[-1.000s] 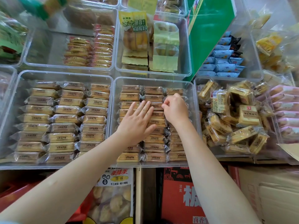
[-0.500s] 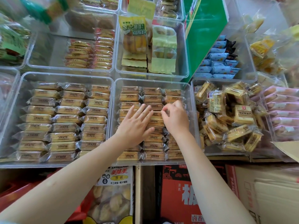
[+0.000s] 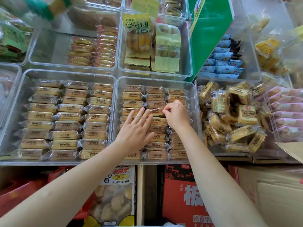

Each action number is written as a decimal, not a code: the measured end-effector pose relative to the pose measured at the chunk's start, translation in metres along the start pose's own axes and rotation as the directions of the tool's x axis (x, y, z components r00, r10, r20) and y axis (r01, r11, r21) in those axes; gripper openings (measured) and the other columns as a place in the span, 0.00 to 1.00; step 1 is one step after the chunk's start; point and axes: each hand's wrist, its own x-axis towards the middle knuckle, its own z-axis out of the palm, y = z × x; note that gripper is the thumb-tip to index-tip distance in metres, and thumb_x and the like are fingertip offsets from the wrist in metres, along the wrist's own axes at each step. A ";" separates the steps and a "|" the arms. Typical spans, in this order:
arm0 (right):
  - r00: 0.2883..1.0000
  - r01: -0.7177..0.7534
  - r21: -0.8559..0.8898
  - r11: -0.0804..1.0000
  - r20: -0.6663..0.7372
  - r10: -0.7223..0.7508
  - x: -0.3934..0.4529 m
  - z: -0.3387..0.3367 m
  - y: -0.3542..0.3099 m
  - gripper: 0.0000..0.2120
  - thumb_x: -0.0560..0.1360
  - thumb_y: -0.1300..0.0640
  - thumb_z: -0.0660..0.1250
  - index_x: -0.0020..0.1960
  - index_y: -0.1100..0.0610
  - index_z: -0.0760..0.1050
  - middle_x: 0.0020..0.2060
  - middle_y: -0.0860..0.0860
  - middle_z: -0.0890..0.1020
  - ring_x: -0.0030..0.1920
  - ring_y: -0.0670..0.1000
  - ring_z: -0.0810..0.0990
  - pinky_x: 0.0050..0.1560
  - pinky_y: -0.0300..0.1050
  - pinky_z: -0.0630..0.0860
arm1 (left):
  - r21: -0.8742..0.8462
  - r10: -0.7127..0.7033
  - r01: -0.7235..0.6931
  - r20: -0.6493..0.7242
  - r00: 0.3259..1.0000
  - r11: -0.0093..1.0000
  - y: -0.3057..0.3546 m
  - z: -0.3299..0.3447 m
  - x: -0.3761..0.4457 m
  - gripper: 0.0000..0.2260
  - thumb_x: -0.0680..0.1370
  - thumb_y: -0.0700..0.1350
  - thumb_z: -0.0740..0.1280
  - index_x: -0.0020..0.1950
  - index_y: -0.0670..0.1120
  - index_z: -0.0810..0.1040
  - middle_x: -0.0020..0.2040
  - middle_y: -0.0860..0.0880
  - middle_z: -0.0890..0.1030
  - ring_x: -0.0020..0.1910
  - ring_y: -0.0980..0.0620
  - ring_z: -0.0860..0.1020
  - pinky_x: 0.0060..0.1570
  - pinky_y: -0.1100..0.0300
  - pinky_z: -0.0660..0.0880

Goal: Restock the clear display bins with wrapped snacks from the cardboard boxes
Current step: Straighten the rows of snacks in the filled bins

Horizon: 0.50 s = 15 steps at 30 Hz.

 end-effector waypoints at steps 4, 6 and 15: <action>0.997 -0.066 -0.050 0.997 -0.050 0.064 -0.001 0.010 0.004 0.09 0.81 0.52 0.66 0.52 0.54 0.83 0.51 0.51 0.76 0.51 0.56 0.78 0.47 0.46 0.71 | 0.016 0.020 -0.020 0.016 1.000 1.000 0.003 -0.002 0.006 0.34 0.81 0.64 0.34 0.83 0.47 0.44 0.83 0.48 0.43 0.80 0.49 0.37 0.78 0.43 0.37; 0.993 -0.083 -0.039 0.996 -0.089 0.079 -0.004 0.014 0.005 0.09 0.80 0.52 0.66 0.51 0.54 0.82 0.52 0.52 0.77 0.50 0.57 0.78 0.45 0.46 0.71 | 0.017 0.022 -0.022 0.021 1.000 1.000 0.003 -0.002 0.009 0.33 0.82 0.63 0.38 0.83 0.48 0.43 0.83 0.48 0.43 0.80 0.49 0.36 0.78 0.43 0.36; 0.990 -0.039 0.074 0.996 -0.135 0.049 -0.016 0.006 0.007 0.05 0.79 0.55 0.66 0.53 0.54 0.77 0.50 0.50 0.76 0.45 0.52 0.77 0.42 0.45 0.71 | 0.001 0.023 -0.023 0.014 1.000 1.000 0.000 -0.010 0.020 0.32 0.82 0.63 0.41 0.83 0.49 0.44 0.82 0.48 0.42 0.80 0.49 0.36 0.78 0.43 0.36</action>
